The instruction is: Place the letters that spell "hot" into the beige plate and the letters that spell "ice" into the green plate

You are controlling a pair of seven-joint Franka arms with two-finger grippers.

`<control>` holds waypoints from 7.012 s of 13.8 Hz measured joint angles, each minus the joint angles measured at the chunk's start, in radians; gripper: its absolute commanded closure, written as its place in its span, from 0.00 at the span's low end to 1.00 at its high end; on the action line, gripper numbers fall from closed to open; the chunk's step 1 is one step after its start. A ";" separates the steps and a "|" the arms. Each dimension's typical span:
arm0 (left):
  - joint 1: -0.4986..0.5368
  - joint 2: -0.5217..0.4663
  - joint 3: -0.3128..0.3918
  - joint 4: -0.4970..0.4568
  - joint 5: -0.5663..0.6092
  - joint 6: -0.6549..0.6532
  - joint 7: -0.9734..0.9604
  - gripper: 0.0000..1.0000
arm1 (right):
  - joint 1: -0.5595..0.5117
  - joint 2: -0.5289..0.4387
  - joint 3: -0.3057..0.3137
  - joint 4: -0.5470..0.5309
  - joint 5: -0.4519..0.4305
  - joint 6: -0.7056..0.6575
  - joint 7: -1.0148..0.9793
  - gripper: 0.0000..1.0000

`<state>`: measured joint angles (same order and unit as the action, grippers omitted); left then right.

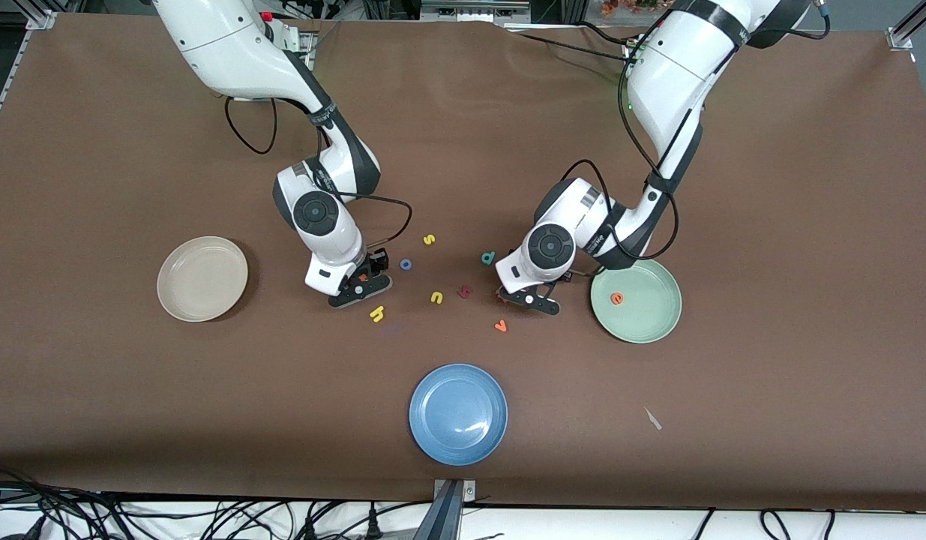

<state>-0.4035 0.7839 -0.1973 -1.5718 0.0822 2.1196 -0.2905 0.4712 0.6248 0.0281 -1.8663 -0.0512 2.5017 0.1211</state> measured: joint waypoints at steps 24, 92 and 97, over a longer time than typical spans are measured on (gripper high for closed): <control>0.315 -0.106 0.021 -0.019 0.004 -0.201 0.520 0.98 | -0.033 -0.032 -0.040 0.046 0.049 -0.141 -0.013 1.00; 0.047 -0.102 -0.131 -0.229 0.173 0.182 0.991 1.00 | 0.114 0.210 -0.156 0.369 0.262 -0.131 1.322 0.88; 0.092 -0.139 -0.123 -0.215 0.173 0.130 0.990 1.00 | 0.113 0.212 -0.163 0.383 0.259 -0.135 1.290 1.00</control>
<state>-0.3113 0.6445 -0.3205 -1.7867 0.2551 2.2501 0.6997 0.5844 0.8370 -0.1346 -1.4836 0.2081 2.3665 1.4114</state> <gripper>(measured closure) 0.894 0.740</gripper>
